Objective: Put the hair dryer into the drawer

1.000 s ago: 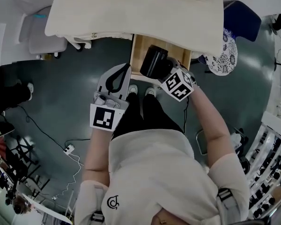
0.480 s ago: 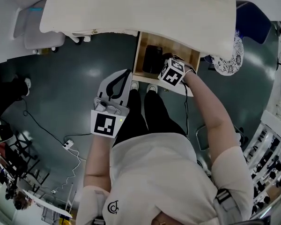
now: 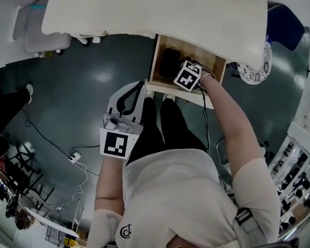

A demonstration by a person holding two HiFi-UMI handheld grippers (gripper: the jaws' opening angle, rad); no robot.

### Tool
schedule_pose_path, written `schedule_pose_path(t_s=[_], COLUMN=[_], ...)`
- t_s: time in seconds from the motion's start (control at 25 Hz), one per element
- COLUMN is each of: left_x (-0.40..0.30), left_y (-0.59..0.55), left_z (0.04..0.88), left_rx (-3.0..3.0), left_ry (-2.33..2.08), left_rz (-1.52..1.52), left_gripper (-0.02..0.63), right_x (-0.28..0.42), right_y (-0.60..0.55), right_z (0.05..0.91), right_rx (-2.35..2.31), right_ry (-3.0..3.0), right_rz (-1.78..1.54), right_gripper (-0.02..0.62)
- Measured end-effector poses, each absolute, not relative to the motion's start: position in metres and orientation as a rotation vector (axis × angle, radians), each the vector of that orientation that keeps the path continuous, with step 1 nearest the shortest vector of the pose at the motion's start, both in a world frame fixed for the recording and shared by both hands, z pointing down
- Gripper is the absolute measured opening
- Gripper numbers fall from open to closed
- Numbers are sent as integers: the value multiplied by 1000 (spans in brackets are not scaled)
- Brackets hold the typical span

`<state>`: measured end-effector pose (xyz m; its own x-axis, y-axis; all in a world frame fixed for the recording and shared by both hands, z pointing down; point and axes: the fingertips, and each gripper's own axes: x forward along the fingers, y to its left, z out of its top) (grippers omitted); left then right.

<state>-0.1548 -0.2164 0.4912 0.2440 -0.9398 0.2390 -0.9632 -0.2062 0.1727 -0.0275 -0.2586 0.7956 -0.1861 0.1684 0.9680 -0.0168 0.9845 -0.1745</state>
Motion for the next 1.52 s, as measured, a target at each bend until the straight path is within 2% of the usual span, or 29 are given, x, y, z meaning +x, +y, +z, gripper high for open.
schedule_pose_path(t_s=[0.28, 0.44, 0.68, 0.76, 0.96, 1.0, 1.28, 1.52], left_x=[-149, -146, -144, -143, -136, -134, -133, -128], left_y=[-215, -214, -221, -225, -232, -233, -261, -277], left_z=[496, 494, 487, 481, 456, 450, 413, 394], left_rx=[2246, 2257, 2289, 2314, 2362, 2370, 2504, 2540], left_ry=[-1755, -1735, -1728, -1718, -1716, -1719, -1737, -1725], left_rz=[151, 158, 157, 139, 119, 126, 190, 222], left_gripper=[14, 14, 14, 14, 14, 14, 14, 14], right_x=[-29, -30, -30, -32, -35, -35, -44, -23], right_y=[-260, -261, -268, -273, -274, -273, -305, -329], right_z=[796, 791, 754, 738, 682, 670, 566, 470], right_rx=[-83, -55, 3, 58, 190, 211, 452, 698], right_ry=[-1755, -1770, -1829, -1871, -2001, -2027, -2331, -2564], right_rz=[224, 219, 242, 269, 270, 268, 216, 119], right_gripper=[273, 324, 293, 236, 24, 9, 8, 8])
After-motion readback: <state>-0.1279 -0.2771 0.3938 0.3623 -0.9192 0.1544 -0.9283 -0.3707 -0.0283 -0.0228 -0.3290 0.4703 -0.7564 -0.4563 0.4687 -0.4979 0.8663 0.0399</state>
